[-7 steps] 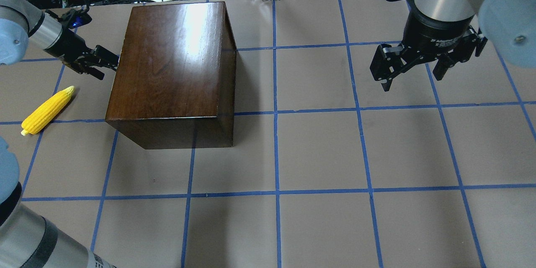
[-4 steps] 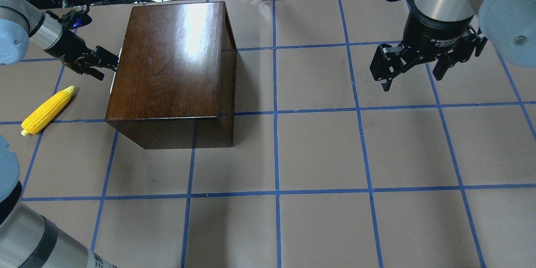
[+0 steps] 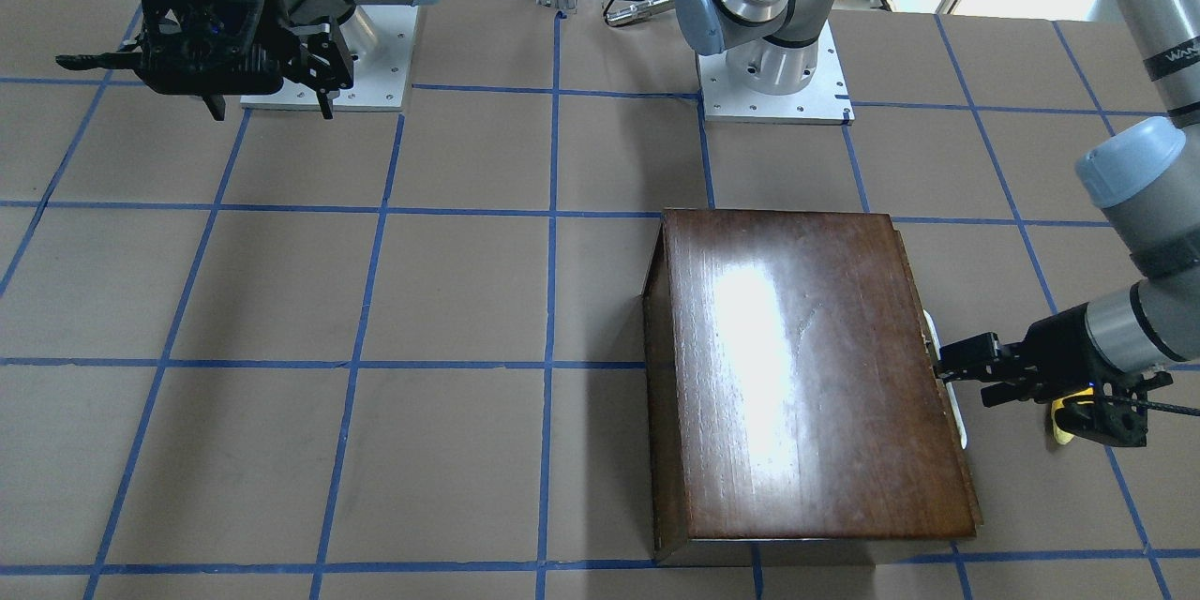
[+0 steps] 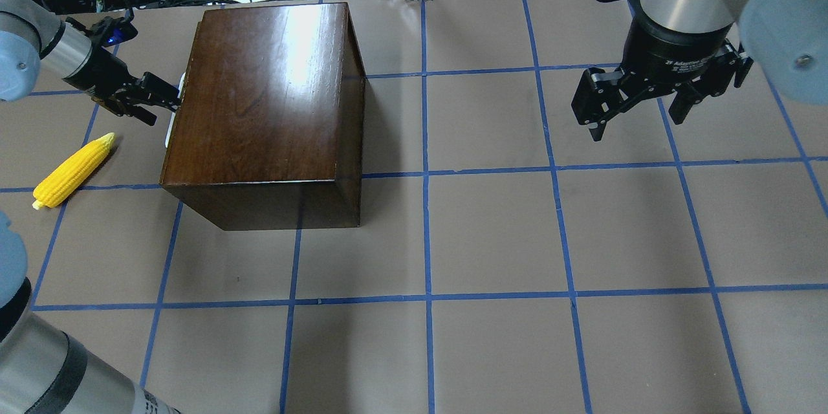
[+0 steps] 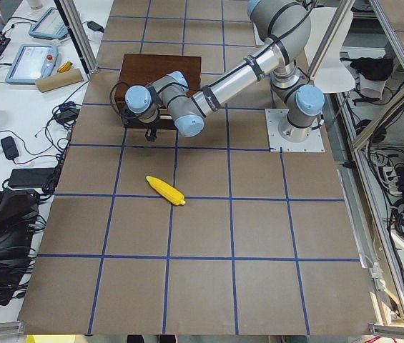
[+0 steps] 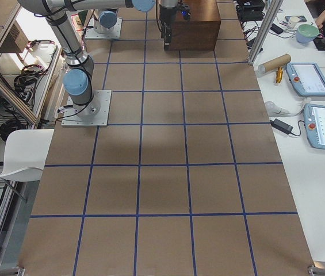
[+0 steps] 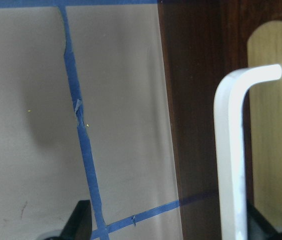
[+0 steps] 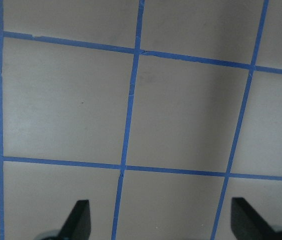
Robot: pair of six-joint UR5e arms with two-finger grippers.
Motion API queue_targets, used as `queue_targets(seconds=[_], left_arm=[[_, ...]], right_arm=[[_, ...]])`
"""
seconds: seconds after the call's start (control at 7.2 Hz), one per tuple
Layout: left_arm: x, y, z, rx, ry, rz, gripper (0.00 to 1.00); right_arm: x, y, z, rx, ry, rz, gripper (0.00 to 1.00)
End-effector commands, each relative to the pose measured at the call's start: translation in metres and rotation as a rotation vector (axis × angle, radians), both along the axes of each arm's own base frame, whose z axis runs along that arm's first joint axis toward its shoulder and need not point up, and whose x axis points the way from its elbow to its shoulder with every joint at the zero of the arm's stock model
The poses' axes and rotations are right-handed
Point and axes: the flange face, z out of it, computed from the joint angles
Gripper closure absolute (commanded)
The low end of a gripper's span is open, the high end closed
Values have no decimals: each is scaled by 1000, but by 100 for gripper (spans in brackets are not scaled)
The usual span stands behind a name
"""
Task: Open drawer and put corn inside
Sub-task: 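Pull the drawer open with the left gripper, away from the cabinet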
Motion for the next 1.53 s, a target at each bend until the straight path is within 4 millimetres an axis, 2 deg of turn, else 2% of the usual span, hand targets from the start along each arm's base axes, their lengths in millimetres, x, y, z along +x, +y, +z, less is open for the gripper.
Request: queue_targets(seconds=[0.0, 0.28, 0.56, 0.83, 1.11, 1.39], left_arm=[[18, 6, -2, 3, -1, 26, 0], [28, 9, -2, 16, -29, 30, 0], [47, 15, -1, 21, -42, 54, 0], [50, 14, 2, 14, -47, 54, 0], [66, 19, 2, 13, -45, 79, 0], [68, 20, 3, 12, -46, 82, 0]], right_arm=[[0, 0, 0, 1, 1, 1, 0], [0, 0, 0, -1, -1, -1, 0], [0, 0, 0, 0, -1, 0, 0], [0, 0, 0, 1, -1, -1, 0], [0, 0, 0, -1, 1, -1, 0], [0, 0, 0, 0, -1, 0, 0]])
